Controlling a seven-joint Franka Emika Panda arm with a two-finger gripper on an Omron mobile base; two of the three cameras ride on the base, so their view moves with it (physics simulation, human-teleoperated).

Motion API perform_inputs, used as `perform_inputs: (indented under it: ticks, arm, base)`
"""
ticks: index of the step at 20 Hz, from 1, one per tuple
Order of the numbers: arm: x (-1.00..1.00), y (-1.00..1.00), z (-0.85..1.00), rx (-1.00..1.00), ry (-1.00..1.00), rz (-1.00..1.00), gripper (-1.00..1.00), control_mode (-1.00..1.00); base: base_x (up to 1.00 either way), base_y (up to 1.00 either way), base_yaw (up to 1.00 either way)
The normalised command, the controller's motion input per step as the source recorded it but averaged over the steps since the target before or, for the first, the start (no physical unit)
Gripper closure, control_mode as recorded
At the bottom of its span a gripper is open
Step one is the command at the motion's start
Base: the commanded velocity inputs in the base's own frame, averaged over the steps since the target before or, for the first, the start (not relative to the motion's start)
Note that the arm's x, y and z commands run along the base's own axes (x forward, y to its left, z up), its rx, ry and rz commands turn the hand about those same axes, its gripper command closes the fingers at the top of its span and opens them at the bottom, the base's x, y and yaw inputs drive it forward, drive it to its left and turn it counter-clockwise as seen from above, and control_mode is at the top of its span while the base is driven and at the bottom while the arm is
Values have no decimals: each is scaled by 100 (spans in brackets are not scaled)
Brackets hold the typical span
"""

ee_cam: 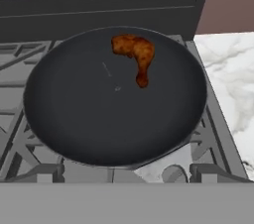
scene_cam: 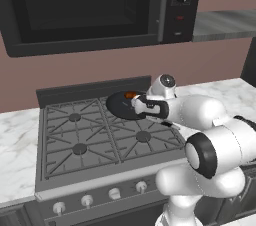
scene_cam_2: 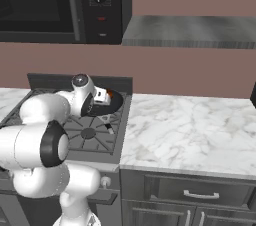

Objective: Take the chicken drumsticks from the pan and place one on each plate on the dining counter.

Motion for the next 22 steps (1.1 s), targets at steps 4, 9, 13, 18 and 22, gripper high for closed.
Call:
perform_inputs:
  ticks: [4,9,13,18,22]
  arm:
    - [45,0,0,0,0,4,-100,-100]
    - [42,0,-1,-1,7,0,-100,-100]
    - [37,0,-17,-5,6,0,-100,-100]
    - [34,0,-25,-5,0,0,-100,-100]
    - [44,0,-14,-3,6,0,-100,-100]
  base:
    - [0,0,0]
    - [0,0,0]
    - [0,0,0]
    - [0,0,0]
    - [0,0,0]
